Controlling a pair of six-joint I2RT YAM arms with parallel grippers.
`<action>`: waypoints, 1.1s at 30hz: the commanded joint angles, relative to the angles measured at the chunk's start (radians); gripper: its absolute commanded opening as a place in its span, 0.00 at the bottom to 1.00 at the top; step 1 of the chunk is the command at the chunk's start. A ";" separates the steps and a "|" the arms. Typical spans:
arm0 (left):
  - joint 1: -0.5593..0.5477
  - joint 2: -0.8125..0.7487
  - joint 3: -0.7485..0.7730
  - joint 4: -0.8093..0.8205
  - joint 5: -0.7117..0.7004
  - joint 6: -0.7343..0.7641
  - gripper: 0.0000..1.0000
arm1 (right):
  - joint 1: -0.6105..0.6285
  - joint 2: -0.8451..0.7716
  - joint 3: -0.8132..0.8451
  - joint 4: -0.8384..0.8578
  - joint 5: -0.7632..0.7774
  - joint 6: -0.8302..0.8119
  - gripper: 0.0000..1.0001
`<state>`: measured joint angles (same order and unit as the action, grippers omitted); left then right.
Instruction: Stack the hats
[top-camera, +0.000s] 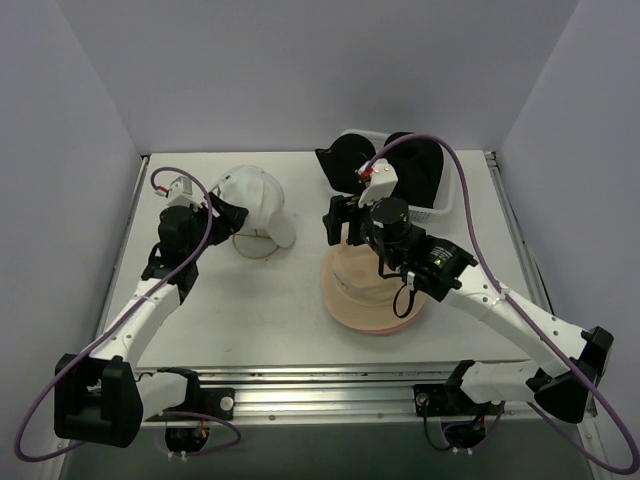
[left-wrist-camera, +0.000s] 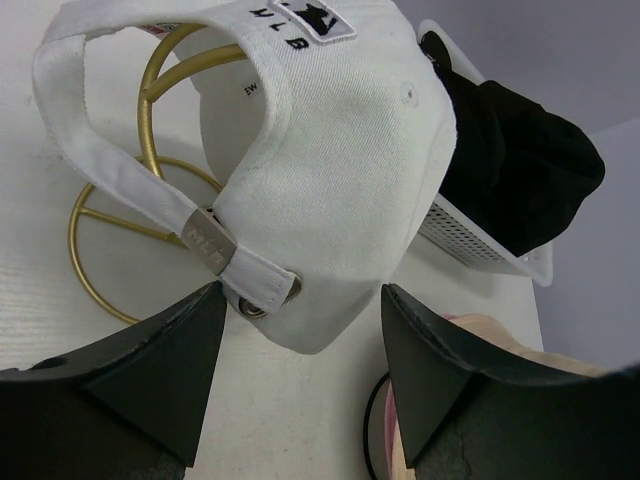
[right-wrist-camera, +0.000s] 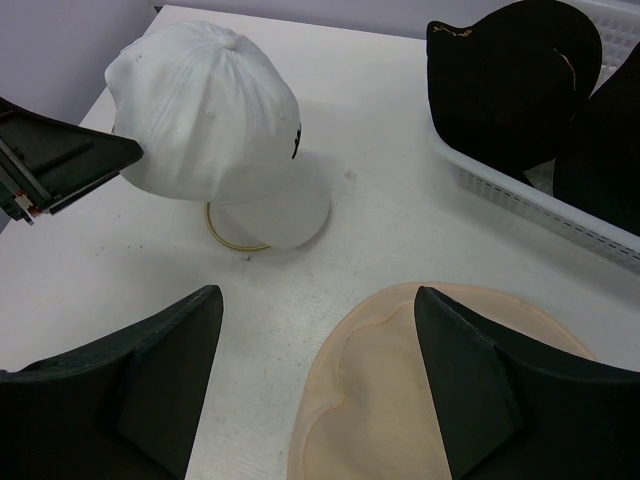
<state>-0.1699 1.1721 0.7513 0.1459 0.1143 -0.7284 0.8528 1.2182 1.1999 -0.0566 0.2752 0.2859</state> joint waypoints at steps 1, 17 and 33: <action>-0.011 -0.009 -0.015 0.121 -0.004 -0.023 0.72 | 0.009 -0.003 0.003 0.020 0.025 -0.010 0.73; -0.013 0.004 -0.067 0.138 -0.047 -0.036 0.06 | 0.009 -0.003 -0.002 0.021 0.030 -0.011 0.73; 0.007 -0.011 -0.073 0.055 -0.105 -0.035 0.42 | 0.009 0.014 0.007 0.015 0.033 -0.013 0.74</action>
<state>-0.1730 1.1893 0.6708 0.2356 0.0376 -0.7727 0.8528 1.2255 1.1999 -0.0570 0.2775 0.2855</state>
